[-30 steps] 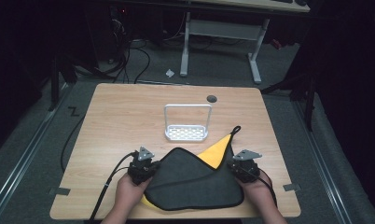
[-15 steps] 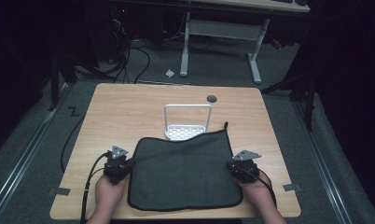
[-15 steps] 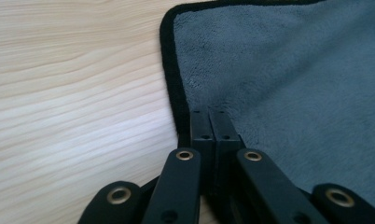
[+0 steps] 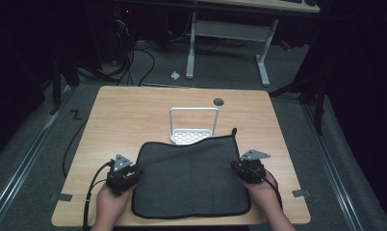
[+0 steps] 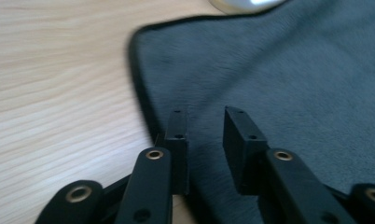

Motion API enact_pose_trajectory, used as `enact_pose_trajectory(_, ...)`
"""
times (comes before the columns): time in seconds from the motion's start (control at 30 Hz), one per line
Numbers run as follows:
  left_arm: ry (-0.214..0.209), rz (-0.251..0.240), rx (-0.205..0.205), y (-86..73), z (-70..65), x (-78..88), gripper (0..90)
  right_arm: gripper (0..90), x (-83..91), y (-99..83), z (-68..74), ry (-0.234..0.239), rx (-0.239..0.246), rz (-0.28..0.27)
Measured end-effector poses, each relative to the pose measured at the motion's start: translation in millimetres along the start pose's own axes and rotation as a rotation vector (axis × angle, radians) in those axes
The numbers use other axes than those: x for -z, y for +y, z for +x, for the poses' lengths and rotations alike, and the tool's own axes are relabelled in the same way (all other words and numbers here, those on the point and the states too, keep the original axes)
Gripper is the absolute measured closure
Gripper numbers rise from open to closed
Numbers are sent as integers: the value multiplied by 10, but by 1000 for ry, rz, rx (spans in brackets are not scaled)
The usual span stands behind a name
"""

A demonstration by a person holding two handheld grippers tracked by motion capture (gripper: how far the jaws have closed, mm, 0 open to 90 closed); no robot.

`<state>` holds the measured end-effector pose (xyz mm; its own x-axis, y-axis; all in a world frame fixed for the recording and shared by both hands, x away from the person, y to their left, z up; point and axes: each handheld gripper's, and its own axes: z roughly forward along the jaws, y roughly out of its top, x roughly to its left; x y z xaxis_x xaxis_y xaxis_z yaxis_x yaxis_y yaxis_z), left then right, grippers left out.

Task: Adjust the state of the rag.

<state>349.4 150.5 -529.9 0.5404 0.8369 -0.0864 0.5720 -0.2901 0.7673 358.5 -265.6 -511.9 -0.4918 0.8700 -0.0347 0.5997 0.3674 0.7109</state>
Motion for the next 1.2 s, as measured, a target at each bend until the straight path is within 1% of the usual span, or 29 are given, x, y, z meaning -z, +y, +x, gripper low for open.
enact_pose_trajectory(0.03,-5,13,-5,-6,-20,-45,697,862,-51,39,-8,-11,-3,7)
enact_pose_trajectory(0.07,-2,11,-15,-16,-41,-69,687,864,-174,89,-41,-21,-6,36)
enact_pose_trajectory(0.1,-4,7,-17,-19,-65,-79,687,864,-174,89,-41,-21,-6,36)
enact_pose_trajectory(0.13,-15,10,-18,-18,-82,-79,686,866,-228,93,-62,-22,-13,51)
enact_pose_trajectory(0.17,-29,12,-18,-19,-104,-78,686,872,-253,81,-80,-14,-22,52)
enact_pose_trajectory(0.2,-39,14,-35,-29,-156,-74,685,879,-225,50,-98,-6,-33,52)
enact_pose_trajectory(0.23,-39,14,-35,-29,-156,-74,685,879,-225,50,-98,-6,-33,52)
enact_pose_trajectory(0.27,-50,17,-41,-35,-190,-69,685,879,-199,29,-93,-8,-27,56)
enact_pose_trajectory(0.3,-66,19,-40,-37,-218,-67,685,880,-145,-23,-92,-10,-15,58)
enact_pose_trajectory(0.37,-101,22,-41,-43,-278,-68,678,880,-34,-135,-115,-14,-7,57)
enact_pose_trajectory(0.4,-112,22,-47,-46,-312,-73,671,880,25,-195,-132,-22,-12,57)
enact_pose_trajectory(0.43,-118,21,-60,-43,-346,-84,656,889,124,-300,-194,-37,-27,52)
enact_pose_trajectory(0.47,-118,20,-69,-34,-376,-100,656,889,124,-300,-194,-37,-27,52)
enact_pose_trajectory(0.57,-136,15,-66,-2,-443,-156,635,900,190,-376,-300,-73,-42,51)
enact_pose_trajectory(0.67,-151,12,-76,12,-511,-188,622,900,175,-371,-383,-104,-52,49)
enact_pose_trajectory(0.7,-153,12,-84,12,-525,-191,602,900,165,-365,-399,-110,-57,47)
enact_pose_trajectory(0.73,-157,14,-85,13,-527,-190,602,900,158,-361,-414,-110,-61,45)
enact_pose_trajectory(0.77,-166,18,-78,17,-516,-184,594,900,153,-359,-425,-109,-69,41)
enact_pose_trajectory(0.83,-169,18,-69,27,-475,-161,570,842,164,-369,-435,-94,-95,26)
enact_pose_trajectory(0.87,-158,11,-68,35,-442,-143,554,808,182,-375,-423,-85,-98,15)
enact_pose_trajectory(0.9,-147,-3,-58,45,-396,-125,543,761,203,-379,-407,-80,-92,-2)
enact_pose_trajectory(1.0,-124,-46,-6,99,-232,-120,512,701,270,-379,-355,-41,-94,-48)
enact_pose_trajectory(1.03,-109,-51,1,126,-180,-139,484,660,297,-365,-306,-26,-81,-67)
enact_pose_trajectory(1.07,-97,-46,9,162,-133,-170,484,660,297,-365,-306,-26,-81,-67)
enact_pose_trajectory(1.13,-83,-38,23,253,-61,-253,466,639,298,-345,-260,-2,-70,-72)
enact_pose_trajectory(1.2,-67,-33,12,353,-12,-353,454,622,290,-328,-203,8,-38,-74)
